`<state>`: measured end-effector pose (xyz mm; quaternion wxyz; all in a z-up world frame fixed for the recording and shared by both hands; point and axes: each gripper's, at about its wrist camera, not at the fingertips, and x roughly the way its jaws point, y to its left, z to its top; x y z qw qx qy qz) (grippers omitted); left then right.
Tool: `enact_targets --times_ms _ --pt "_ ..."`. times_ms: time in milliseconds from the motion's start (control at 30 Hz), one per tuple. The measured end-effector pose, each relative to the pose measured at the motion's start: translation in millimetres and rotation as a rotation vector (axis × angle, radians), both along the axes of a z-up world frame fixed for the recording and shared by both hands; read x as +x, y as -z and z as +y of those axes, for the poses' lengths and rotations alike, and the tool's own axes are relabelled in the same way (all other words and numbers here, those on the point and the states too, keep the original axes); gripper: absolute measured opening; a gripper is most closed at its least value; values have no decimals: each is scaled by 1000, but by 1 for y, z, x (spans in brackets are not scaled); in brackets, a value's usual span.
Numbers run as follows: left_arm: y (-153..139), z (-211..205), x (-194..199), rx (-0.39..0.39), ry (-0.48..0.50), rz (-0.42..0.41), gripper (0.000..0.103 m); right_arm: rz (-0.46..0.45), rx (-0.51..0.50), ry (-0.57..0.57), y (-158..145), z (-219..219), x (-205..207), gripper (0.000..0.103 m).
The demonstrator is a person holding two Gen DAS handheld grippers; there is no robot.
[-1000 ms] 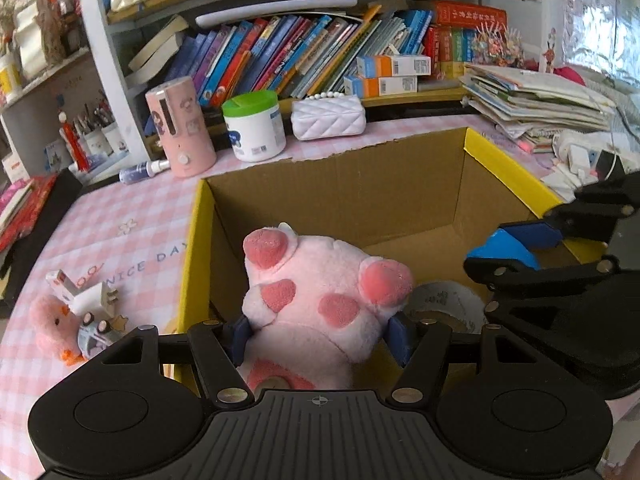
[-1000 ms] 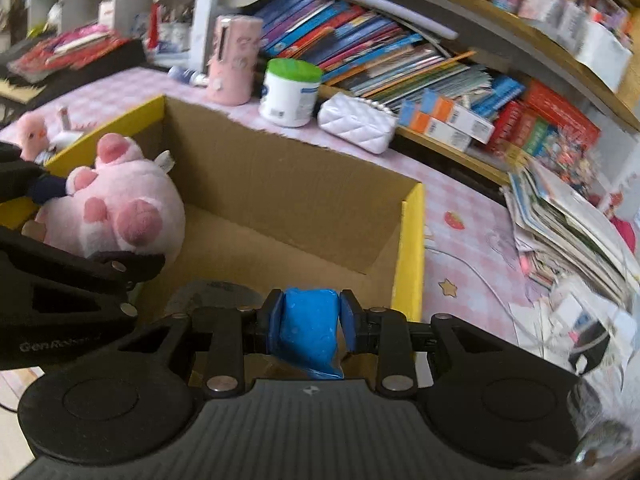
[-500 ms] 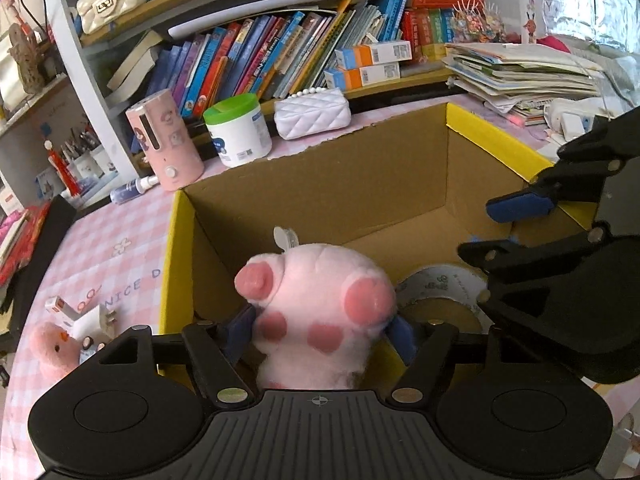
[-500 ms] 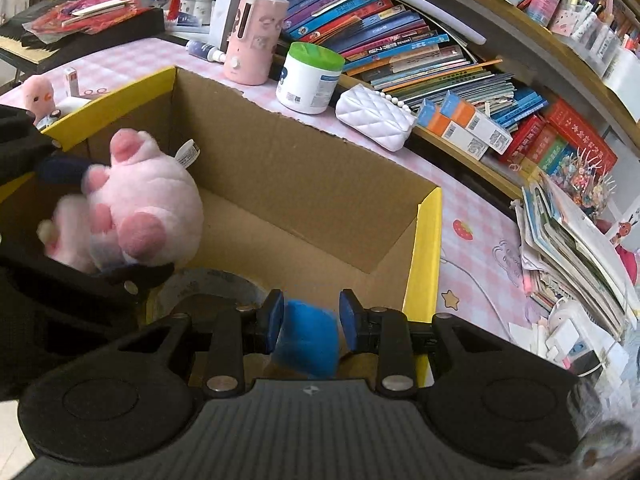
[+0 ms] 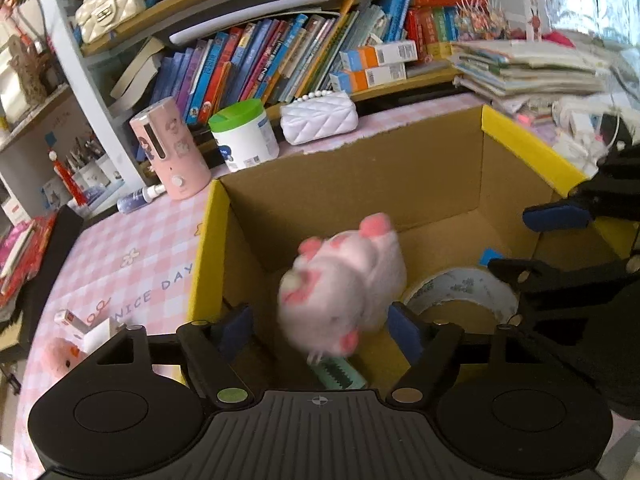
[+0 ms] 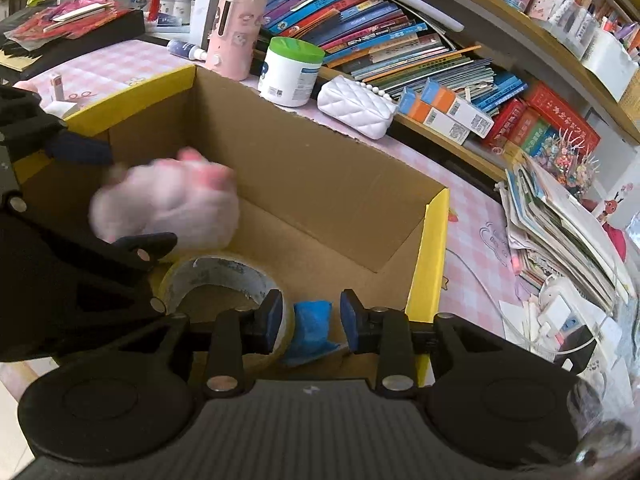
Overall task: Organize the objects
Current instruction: 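Lower the dispenser into the box with the right tool while the left tool releases the pig inside, then open both tools and withdraw them from the yellow box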
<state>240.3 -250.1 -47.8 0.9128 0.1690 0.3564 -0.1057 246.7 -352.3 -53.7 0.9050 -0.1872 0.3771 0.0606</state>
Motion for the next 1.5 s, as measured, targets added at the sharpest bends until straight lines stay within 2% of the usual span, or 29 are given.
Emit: enact_targets --times_ms 167,233,333,433,467,700,933,1033,1200,1500 --pt "-17 13 -8 -78 -21 -27 82 -20 20 28 -5 -2 -5 44" --pt "-26 20 -14 -116 -27 -39 83 -39 31 48 -9 -2 -9 53" --pt "-40 29 -24 -161 -63 -73 97 -78 64 91 -20 -5 -17 63" --pt "-55 38 -39 -220 -61 -108 100 -113 125 126 -34 -5 -30 77" --pt "-60 40 -44 -229 -69 -116 100 -132 136 148 -39 -4 -35 79" --pt "-78 65 -80 -299 -76 -150 100 -209 200 243 -64 13 -78 85" --pt "-71 97 -124 -293 -69 -133 100 -194 287 354 -62 42 -129 87" --pt "-63 116 -143 -284 -88 -109 100 -185 274 352 -54 65 -151 87" --pt "-53 155 -169 -278 -149 -67 100 -120 277 328 -41 104 -180 86" --pt "-52 217 -201 -283 -228 -42 100 -66 297 256 -39 175 -212 87"
